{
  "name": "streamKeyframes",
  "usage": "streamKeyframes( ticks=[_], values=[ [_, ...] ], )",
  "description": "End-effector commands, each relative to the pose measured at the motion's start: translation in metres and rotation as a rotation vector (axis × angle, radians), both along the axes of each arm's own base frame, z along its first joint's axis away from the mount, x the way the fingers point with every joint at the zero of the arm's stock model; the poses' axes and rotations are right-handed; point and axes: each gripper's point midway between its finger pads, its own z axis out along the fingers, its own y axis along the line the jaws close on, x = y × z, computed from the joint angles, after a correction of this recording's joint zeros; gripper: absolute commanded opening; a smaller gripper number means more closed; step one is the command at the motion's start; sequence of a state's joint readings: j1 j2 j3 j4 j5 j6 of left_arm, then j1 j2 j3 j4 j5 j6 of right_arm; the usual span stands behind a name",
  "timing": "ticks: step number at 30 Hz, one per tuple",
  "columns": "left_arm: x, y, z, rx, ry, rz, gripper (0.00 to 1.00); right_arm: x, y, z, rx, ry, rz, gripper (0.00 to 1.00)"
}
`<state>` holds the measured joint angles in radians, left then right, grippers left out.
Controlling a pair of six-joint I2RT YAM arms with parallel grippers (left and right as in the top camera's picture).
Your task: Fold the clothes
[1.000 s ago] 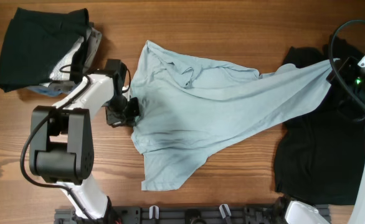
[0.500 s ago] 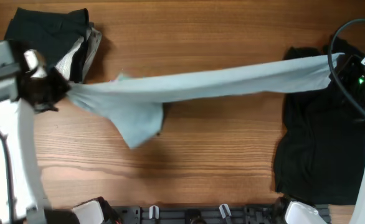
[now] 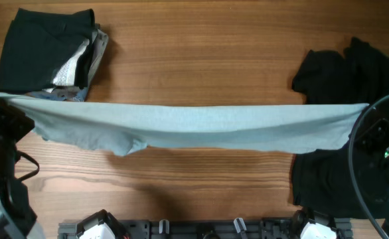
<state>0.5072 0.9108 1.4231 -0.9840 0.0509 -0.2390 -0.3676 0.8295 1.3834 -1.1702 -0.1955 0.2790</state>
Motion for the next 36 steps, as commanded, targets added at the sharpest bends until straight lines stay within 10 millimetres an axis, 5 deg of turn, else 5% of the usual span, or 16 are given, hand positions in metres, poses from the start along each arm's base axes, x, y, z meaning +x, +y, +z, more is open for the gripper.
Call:
streamKeyframes(
  ticks=[1, 4, 6, 10, 12, 15, 18, 20, 23, 26, 27, 29, 31, 36],
  values=[
    [-0.022, 0.004, 0.042, 0.064, -0.074, 0.076, 0.04, -0.019, -0.004, 0.035, -0.03, -0.07, -0.075, 0.04],
    [-0.047, 0.006, 0.054, 0.069, -0.064, 0.162, 0.04, -0.042, -0.004, 0.067, -0.039, -0.128, -0.133, 0.04],
    [-0.048, 0.004, 0.055, 0.054, -0.068, 0.164, 0.04, -0.049, -0.006, 0.068, -0.019, -0.123, -0.177, 0.04],
    [0.003, -0.021, 0.026, -0.026, 0.037, -0.079, 0.04, -0.015, -0.019, 0.027, 0.037, 0.091, -0.175, 0.11],
    [0.044, -0.039, -0.002, -0.052, 0.148, -0.24, 0.04, 0.014, -0.03, -0.01, 0.086, 0.271, -0.17, 0.06],
    [0.134, -0.077, -0.078, -0.051, 0.367, -0.439, 0.04, 0.069, -0.038, -0.063, 0.144, 0.456, -0.065, 0.04],
    [0.192, -0.086, -0.143, -0.056, 0.474, -0.464, 0.04, 0.113, -0.041, -0.104, 0.194, 0.524, 0.027, 0.04],
    [0.237, -0.088, -0.2, -0.069, 0.515, -0.477, 0.04, 0.151, -0.045, -0.148, 0.248, 0.576, 0.085, 0.05],
    [0.279, -0.094, -0.255, -0.067, 0.512, -0.491, 0.06, 0.195, -0.053, -0.21, 0.252, 0.612, 0.121, 0.05],
    [0.295, -0.094, -0.289, -0.096, 0.513, -0.471, 0.11, 0.221, -0.061, -0.253, 0.256, 0.622, 0.123, 0.12],
    [0.299, -0.093, -0.294, -0.106, 0.507, -0.461, 0.18, 0.226, -0.062, -0.263, 0.255, 0.622, 0.126, 0.24],
    [0.305, -0.093, -0.294, -0.101, 0.483, -0.46, 0.53, 0.232, -0.064, -0.27, 0.229, 0.613, 0.153, 0.59],
    [0.306, -0.093, -0.287, -0.092, 0.47, -0.465, 0.74, 0.231, -0.067, -0.266, 0.204, 0.605, 0.174, 0.65],
    [0.266, -0.094, -0.232, -0.025, 0.513, -0.525, 0.77, 0.204, -0.056, -0.206, 0.209, 0.567, 0.189, 0.65]
  ],
)
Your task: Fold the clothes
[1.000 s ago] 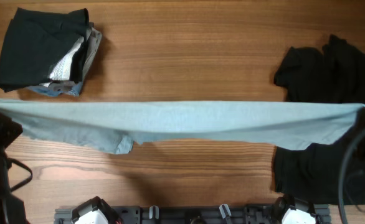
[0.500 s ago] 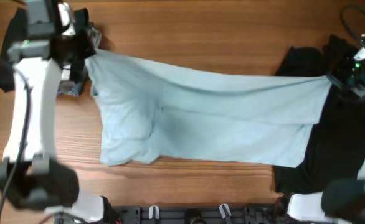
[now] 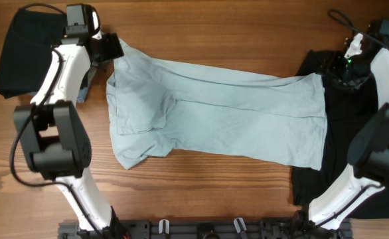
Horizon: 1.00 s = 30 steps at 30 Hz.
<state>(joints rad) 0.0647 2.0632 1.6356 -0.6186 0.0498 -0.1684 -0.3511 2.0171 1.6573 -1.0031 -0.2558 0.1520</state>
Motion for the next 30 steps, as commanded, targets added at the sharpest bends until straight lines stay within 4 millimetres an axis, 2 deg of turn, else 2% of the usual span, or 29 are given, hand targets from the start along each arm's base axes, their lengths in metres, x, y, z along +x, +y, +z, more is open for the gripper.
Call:
streamKeyframes(
  ticks=[1, 3, 4, 5, 7, 9, 10, 11, 13, 14, 16, 17, 21, 22, 25, 26, 28, 30],
  values=[
    [-0.034, -0.001, 0.08, 0.058, -0.052, -0.069, 0.77, -0.013, 0.013, 0.081, -0.002, -0.156, 0.032, 0.65],
    [-0.083, -0.001, 0.094, 0.043, 0.062, -0.061, 0.71, -0.033, 0.023, 0.13, -0.019, -0.242, 0.035, 0.67],
    [-0.098, 0.0, 0.091, 0.03, 0.115, -0.044, 0.67, -0.042, 0.027, 0.146, -0.025, -0.268, 0.036, 0.71],
    [-0.125, 0.001, 0.08, 0.01, 0.233, -0.022, 0.65, -0.055, 0.031, 0.16, -0.024, -0.278, 0.022, 0.78],
    [-0.16, -0.003, 0.052, -0.031, 0.408, -0.024, 0.63, -0.075, 0.039, 0.161, 0.002, -0.224, 0.004, 0.8],
    [-0.184, -0.021, 0.023, -0.13, 0.503, -0.049, 0.64, -0.084, 0.042, 0.145, 0.033, -0.154, -0.019, 0.8],
    [-0.201, -0.033, 0.001, -0.196, 0.561, -0.061, 0.64, -0.091, 0.044, 0.125, 0.052, -0.095, -0.038, 0.79],
    [-0.212, -0.038, -0.01, -0.224, 0.594, -0.064, 0.62, -0.096, 0.042, 0.11, 0.055, -0.053, -0.071, 0.78],
    [-0.238, -0.046, -0.03, -0.268, 0.671, -0.062, 0.5, -0.103, 0.043, 0.082, 0.072, 0.008, -0.103, 0.78],
    [-0.253, -0.049, -0.04, -0.286, 0.716, -0.056, 0.38, -0.107, 0.045, 0.066, 0.08, 0.032, -0.104, 0.77],
    [-0.282, -0.059, -0.056, -0.341, 0.796, -0.052, 0.4, -0.112, 0.046, 0.04, 0.087, 0.051, -0.112, 0.77],
    [-0.292, -0.064, -0.06, -0.367, 0.823, -0.052, 0.45, -0.113, 0.047, 0.033, 0.092, 0.059, -0.132, 0.77],
    [-0.314, -0.066, -0.077, -0.375, 0.874, 0.006, 0.49, -0.116, 0.04, 0.026, 0.053, 0.074, -0.146, 0.77],
    [-0.315, -0.065, -0.08, -0.372, 0.875, 0.025, 0.45, -0.117, 0.038, 0.025, 0.038, 0.078, -0.149, 0.77],
    [-0.316, -0.057, -0.09, -0.323, 0.867, 0.077, 0.2, -0.119, 0.031, 0.024, 0.002, 0.087, -0.157, 0.77],
    [-0.317, -0.054, -0.09, -0.307, 0.87, 0.079, 0.06, -0.119, 0.03, 0.023, -0.008, 0.09, -0.159, 0.77],
    [-0.322, -0.05, -0.087, -0.298, 0.898, 0.094, 0.04, -0.119, 0.03, 0.023, -0.007, 0.09, -0.159, 0.78],
    [-0.32, -0.039, -0.067, -0.318, 0.929, 0.107, 0.04, -0.122, 0.031, 0.02, -0.003, 0.102, -0.159, 0.77]
  ],
)
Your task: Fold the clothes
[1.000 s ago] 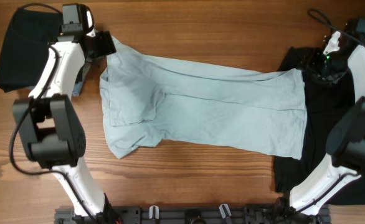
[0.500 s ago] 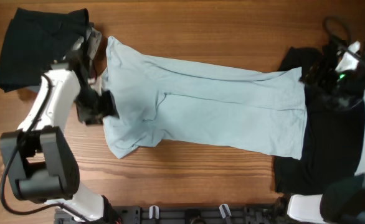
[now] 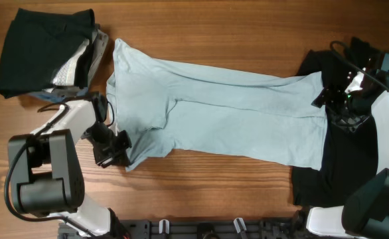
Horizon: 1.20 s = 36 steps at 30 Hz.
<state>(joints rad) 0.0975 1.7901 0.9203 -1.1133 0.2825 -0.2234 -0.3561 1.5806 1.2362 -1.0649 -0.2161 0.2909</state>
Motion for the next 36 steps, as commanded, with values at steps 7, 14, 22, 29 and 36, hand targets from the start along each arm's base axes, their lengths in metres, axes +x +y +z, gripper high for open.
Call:
streamKeyframes(
  ticks=[7, 14, 22, 29, 36],
  values=[
    [0.053, 0.075, 0.061, 0.112, -0.143, 0.149, 0.04, -0.054, 0.033, -0.05, 0.151, 0.189, -0.053, 0.72],
    [0.057, 0.075, 0.06, 0.116, -0.16, 0.146, 0.09, -0.106, 0.057, -0.1, 0.23, 0.337, -0.181, 0.54],
    [0.059, 0.076, 0.06, 0.118, -0.169, 0.147, 0.16, -0.091, 0.06, -0.09, 0.259, 0.265, -0.088, 0.07],
    [0.057, 0.075, 0.06, 0.113, -0.161, 0.147, 0.2, -0.046, 0.067, -0.066, 0.341, 0.067, 0.016, 0.04],
    [0.045, 0.051, 0.067, -0.004, -0.127, 0.08, 0.41, -0.034, 0.064, -0.065, 0.336, 0.022, 0.003, 0.04]
  ],
)
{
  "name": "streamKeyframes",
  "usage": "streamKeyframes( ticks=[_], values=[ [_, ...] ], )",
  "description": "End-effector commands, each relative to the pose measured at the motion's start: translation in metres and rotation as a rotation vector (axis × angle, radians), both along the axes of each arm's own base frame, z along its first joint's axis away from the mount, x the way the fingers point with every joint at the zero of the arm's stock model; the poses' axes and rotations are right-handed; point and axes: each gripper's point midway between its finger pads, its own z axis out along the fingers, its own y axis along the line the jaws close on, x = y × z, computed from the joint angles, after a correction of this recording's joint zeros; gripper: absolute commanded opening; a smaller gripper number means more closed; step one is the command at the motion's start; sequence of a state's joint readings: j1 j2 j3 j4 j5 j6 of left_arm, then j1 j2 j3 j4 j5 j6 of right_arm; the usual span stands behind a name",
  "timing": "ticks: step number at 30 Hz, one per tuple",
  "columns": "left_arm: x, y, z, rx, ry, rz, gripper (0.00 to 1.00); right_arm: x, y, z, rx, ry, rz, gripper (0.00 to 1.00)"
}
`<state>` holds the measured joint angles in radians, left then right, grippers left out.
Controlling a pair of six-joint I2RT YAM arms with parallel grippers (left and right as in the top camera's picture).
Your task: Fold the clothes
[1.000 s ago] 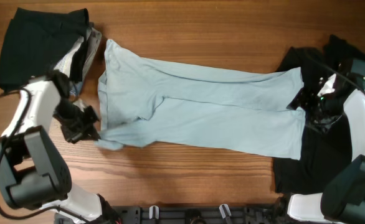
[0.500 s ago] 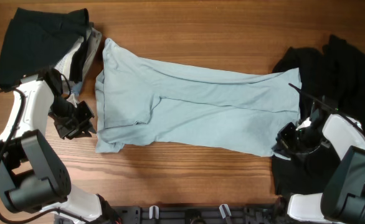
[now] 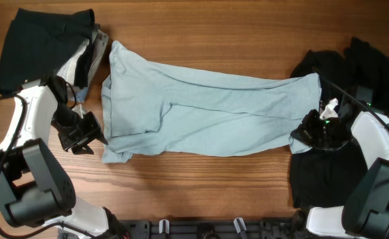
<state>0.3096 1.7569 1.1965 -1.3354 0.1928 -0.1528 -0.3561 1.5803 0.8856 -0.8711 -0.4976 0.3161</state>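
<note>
A light blue T-shirt [image 3: 214,113] lies spread lengthwise across the middle of the wooden table [image 3: 201,26]. My left gripper [image 3: 96,137] sits at its lower left edge, just above the sleeve [image 3: 118,154], and looks shut on the fabric. At the lower right corner of the hem, the cloth is bunched up where my right gripper [image 3: 302,136] is shut on it. The fingertips of both grippers are small and partly hidden by cloth.
A stack of folded clothes [image 3: 45,50] with a dark garment on top sits at the back left. A loose pile of black clothes [image 3: 364,73] covers the right side, running under my right arm. The arm bases line the front edge [image 3: 201,229].
The left gripper has moved left and the shirt's lower left part has shifted left with it. The right gripper has moved from the hem's upper right to its lower right corner, now drawn inward.
The shirt first hung stretched in a band between both grippers near the front. Then it lay spread on the table with both grippers at its far corners. Both grippers then came to its near side, and now each is at a lower corner.
</note>
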Motion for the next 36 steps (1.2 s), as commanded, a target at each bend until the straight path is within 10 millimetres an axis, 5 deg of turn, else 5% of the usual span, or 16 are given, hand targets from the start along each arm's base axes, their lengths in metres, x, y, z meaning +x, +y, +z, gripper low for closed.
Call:
streamKeyframes(
  ticks=[1, 5, 9, 10, 12, 15, 19, 22, 23, 25, 28, 31, 36],
  values=[
    [0.002, -0.026, 0.007, -0.089, -0.03, -0.067, 0.46, 0.009, 0.0, 0.006, 0.012, -0.036, -0.003, 0.04],
    [-0.015, -0.038, -0.016, -0.026, 0.034, -0.115, 0.58, 0.01, 0.0, 0.006, 0.01, -0.04, -0.009, 0.04],
    [-0.03, -0.036, -0.042, 0.016, 0.058, -0.077, 0.56, 0.01, 0.0, 0.006, 0.011, -0.04, -0.009, 0.04],
    [-0.03, -0.036, -0.047, 0.018, 0.05, -0.078, 0.46, 0.011, -0.001, 0.006, 0.01, -0.043, -0.008, 0.04],
    [-0.032, -0.036, -0.048, 0.016, 0.052, -0.078, 0.04, 0.011, -0.001, 0.006, 0.009, -0.044, -0.008, 0.04],
    [-0.034, -0.036, -0.038, 0.006, 0.081, -0.069, 0.04, 0.012, -0.002, 0.005, -0.003, -0.053, 0.0, 0.04],
    [-0.001, -0.017, 0.011, 0.026, -0.005, -0.059, 0.04, 0.014, -0.006, 0.011, -0.034, -0.077, 0.0, 0.04],
    [0.013, -0.012, 0.03, 0.052, -0.09, -0.078, 0.04, 0.013, -0.01, 0.019, -0.068, -0.099, -0.002, 0.04],
    [0.013, -0.013, 0.032, 0.053, -0.097, -0.078, 0.13, 0.014, -0.011, 0.022, -0.078, -0.11, -0.003, 0.04],
    [0.007, -0.019, 0.022, 0.047, -0.08, -0.099, 0.45, 0.014, -0.012, 0.022, -0.081, -0.11, -0.006, 0.04],
    [-0.014, -0.027, -0.015, 0.05, -0.028, -0.068, 0.58, 0.014, -0.012, 0.022, -0.081, -0.11, -0.006, 0.04],
    [-0.031, -0.031, -0.041, 0.052, 0.001, -0.04, 0.57, 0.013, -0.014, 0.021, -0.097, -0.104, -0.007, 0.04],
    [-0.024, -0.029, -0.053, 0.068, -0.047, -0.032, 0.25, 0.013, -0.016, 0.02, -0.107, -0.103, -0.008, 0.04]
  ],
)
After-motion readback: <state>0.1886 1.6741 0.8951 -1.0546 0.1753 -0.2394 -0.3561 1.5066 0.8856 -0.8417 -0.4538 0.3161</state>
